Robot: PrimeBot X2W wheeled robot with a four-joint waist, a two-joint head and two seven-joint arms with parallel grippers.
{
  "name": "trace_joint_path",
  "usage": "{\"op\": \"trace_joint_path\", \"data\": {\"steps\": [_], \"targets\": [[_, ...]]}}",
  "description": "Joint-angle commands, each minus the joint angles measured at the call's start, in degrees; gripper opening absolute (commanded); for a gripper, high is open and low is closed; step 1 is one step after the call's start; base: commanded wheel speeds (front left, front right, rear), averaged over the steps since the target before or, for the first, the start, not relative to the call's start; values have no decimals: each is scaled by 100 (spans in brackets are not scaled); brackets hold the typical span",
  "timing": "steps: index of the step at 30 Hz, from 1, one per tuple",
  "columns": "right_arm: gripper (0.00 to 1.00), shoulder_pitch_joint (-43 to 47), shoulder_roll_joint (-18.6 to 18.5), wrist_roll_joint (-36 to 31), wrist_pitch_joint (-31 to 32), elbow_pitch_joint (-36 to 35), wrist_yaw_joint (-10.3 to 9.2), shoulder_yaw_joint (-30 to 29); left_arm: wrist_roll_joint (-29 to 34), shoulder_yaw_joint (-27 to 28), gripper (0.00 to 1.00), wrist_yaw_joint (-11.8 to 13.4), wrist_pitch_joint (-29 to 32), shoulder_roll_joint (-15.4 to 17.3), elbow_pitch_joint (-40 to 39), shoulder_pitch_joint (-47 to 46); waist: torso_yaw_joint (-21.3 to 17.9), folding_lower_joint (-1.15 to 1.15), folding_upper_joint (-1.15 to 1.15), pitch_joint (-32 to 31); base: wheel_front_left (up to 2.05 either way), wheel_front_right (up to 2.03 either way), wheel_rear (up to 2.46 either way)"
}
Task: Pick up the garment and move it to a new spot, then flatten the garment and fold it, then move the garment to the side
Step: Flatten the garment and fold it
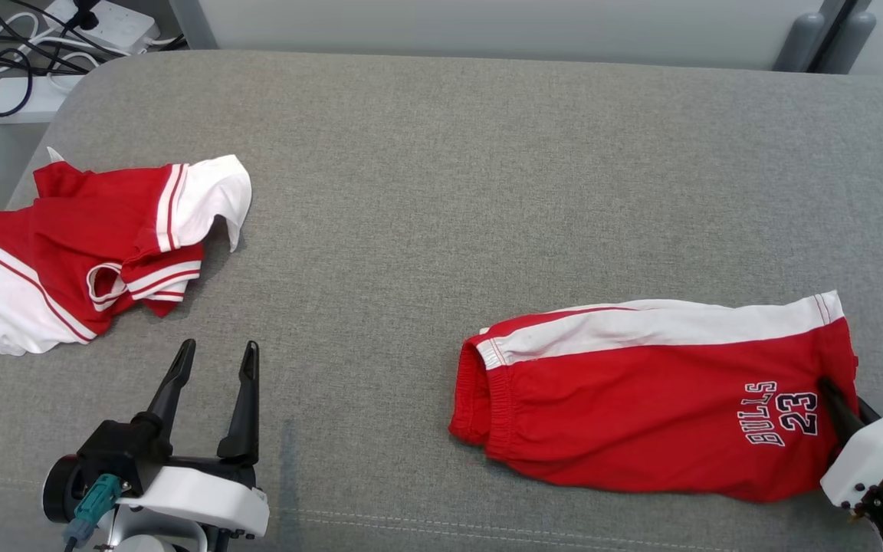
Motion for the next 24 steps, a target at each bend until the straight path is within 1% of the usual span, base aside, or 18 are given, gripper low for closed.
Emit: {"op": "trace_joint_path", "data": {"steps": [1,4,9,10,12,15,18,20,24], "targets": [[0,-146,-191,73,-117,-123,-16,102,79,249,100,-55,-59,65,-110,-306,-21,0,0,2,0,0,0],[0,-175,-186,131,-132,-354,-16,198,110,284,100,-96,-60,37,-91,-304,-42,0,0,-21,0,0,0],[0,-53,-78,189,52,-1469,-16,416,151,343,100,-148,-60,9,-67,-258,-79,0,0,-78,0,0,0],[0,-53,-78,189,52,-1469,-16,416,151,343,100,-148,-60,9,-67,-258,-79,0,0,-78,0,0,0],[0,35,-10,113,234,-2030,-16,541,163,361,100,-161,-60,0,-57,-236,-90,0,0,-101,0,0,0],[0,161,228,18,562,-2826,-16,763,180,370,100,-182,-60,-20,-40,-230,-92,0,0,-117,0,0,0],[0,234,538,-178,866,-3322,-16,1010,200,358,100,-214,-60,-46,-18,-257,-66,0,0,-122,0,0,0],[0,240,791,-259,990,-3433,-16,1153,211,347,100,-239,-60,-67,-4,-285,-41,0,0,-110,0,0,0],[0,126,1175,-507,1093,-3129,-16,1458,242,296,100,-298,-60,-126,47,-345,61,0,0,-98,0,0,0]]}}
